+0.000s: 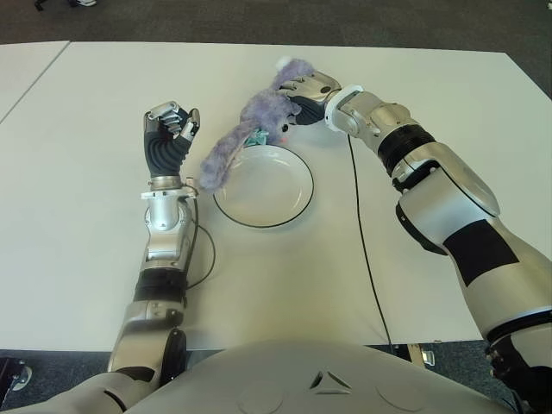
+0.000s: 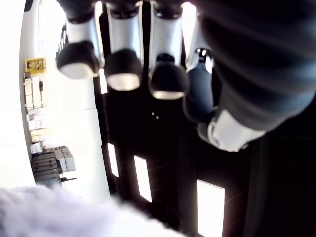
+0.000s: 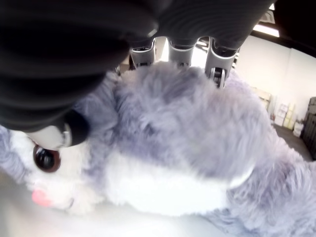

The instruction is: Put the doll into the plate.

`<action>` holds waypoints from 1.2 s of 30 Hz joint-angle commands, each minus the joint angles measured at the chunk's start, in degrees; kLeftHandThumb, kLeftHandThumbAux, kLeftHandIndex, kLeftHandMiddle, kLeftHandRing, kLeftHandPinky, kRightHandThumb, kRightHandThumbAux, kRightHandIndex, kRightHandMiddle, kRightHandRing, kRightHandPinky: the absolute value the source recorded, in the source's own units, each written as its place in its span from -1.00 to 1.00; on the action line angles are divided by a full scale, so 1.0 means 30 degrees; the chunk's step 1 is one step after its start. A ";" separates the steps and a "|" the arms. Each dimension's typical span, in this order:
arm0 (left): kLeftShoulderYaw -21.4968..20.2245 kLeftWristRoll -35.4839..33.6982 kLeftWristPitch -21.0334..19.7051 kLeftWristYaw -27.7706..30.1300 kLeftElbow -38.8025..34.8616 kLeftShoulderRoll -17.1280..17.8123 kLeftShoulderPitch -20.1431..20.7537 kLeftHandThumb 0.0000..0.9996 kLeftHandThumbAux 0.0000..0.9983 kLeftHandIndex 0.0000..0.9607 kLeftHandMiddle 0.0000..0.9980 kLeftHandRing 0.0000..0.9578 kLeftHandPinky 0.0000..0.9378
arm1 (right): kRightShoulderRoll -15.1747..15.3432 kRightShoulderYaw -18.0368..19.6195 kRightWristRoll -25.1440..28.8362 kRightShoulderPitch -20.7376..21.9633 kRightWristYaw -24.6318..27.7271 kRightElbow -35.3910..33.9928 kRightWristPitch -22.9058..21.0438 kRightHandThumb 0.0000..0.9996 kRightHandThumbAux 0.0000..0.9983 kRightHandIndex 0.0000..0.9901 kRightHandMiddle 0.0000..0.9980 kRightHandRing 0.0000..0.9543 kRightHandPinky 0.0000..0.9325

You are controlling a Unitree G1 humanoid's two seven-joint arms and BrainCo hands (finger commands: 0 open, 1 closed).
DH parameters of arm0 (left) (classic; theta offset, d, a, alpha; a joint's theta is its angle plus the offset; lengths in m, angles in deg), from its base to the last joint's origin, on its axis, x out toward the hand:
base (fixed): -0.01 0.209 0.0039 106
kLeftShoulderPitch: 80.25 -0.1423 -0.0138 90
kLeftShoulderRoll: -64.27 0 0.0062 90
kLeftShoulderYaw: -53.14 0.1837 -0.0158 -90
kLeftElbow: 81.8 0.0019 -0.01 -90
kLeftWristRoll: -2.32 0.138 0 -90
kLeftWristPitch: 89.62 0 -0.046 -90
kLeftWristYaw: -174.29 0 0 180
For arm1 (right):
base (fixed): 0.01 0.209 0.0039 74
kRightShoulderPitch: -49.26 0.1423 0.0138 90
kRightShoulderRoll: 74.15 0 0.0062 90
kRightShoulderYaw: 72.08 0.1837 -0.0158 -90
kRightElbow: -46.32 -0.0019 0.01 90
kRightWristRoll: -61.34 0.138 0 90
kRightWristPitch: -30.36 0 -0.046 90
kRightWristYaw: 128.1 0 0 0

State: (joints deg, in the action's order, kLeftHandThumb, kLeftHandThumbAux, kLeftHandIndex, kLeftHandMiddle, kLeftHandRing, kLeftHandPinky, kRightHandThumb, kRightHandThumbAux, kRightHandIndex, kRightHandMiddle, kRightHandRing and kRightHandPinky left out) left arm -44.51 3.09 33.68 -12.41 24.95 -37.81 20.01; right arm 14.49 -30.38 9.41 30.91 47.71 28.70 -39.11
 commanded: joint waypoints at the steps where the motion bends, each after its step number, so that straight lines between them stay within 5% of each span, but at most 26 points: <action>1: 0.0216 0.0203 -0.0229 -0.0397 0.1821 -0.1179 -0.3898 0.43 0.42 -0.08 0.72 0.83 0.85 | -0.0192 0.0008 -0.0129 -0.2665 -0.0258 0.1406 -0.1361 0.91 0.19 -0.18 -0.31 -0.11 0.08; 6: 0.0182 0.0181 -0.0250 -0.0368 0.1804 -0.1149 -0.3869 0.43 0.42 -0.08 0.72 0.83 0.84 | -0.0297 0.1773 0.1491 -0.3432 -0.2314 0.1347 -0.1309 0.99 0.32 -0.10 -0.15 -0.11 0.00; 11: 0.0168 0.0186 -0.0229 -0.0331 0.1783 -0.1146 -0.3875 0.43 0.42 -0.08 0.72 0.83 0.84 | -0.0333 0.3311 0.2958 -0.3888 -0.2424 0.1396 -0.0551 1.00 0.34 -0.12 -0.09 -0.13 0.03; 36: 0.0156 0.0051 -0.0355 -0.0162 0.1834 -0.1099 -0.3826 0.43 0.42 -0.08 0.72 0.83 0.85 | -0.0716 0.5215 0.4138 -0.4532 -0.3343 0.1490 -0.1780 1.00 0.34 -0.19 0.02 0.02 -0.10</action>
State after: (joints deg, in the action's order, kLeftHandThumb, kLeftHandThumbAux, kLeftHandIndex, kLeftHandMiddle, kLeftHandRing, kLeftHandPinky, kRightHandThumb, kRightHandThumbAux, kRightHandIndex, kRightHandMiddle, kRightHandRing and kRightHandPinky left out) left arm -44.59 3.08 33.67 -12.41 24.33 -38.11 19.83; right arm 12.52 -15.03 21.36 23.26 35.58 29.84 -40.66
